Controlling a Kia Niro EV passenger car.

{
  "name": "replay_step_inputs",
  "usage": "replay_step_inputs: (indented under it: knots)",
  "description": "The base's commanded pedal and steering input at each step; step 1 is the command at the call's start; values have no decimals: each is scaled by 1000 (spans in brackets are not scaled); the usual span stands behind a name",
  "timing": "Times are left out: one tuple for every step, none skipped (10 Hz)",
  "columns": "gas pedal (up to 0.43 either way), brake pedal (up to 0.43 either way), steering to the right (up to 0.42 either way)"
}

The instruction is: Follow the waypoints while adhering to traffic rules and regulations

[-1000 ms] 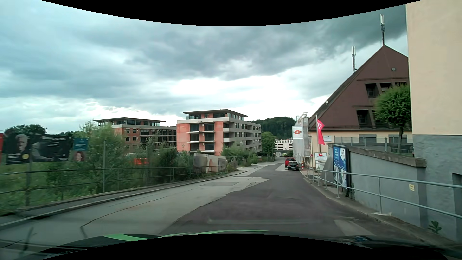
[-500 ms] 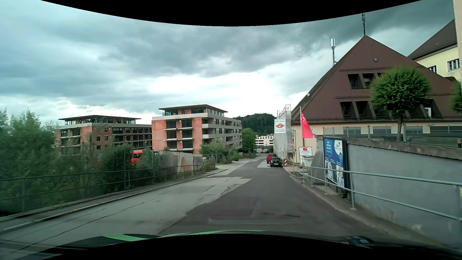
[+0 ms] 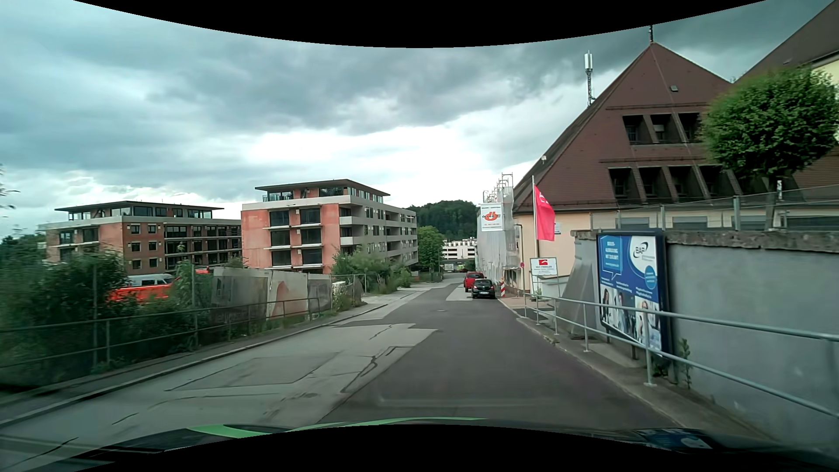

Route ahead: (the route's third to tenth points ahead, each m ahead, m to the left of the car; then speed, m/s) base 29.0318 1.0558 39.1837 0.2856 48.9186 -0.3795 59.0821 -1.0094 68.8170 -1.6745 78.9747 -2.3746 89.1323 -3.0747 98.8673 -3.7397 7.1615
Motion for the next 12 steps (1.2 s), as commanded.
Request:
replay_step_inputs:
  knots:
    - [67, 0, 35]
    - [67, 0, 31]
    - [67, 0, 27]
    - [67, 0, 24]
    - [67, 0, 22]
    - [67, 0, 19]
    - [67, 0, 11]
    - [47, 0, 1]
    - [20, 0, -5]
    - [20, 0, -11]
    - [20, 0, -23]
    - [20, 0, -35]
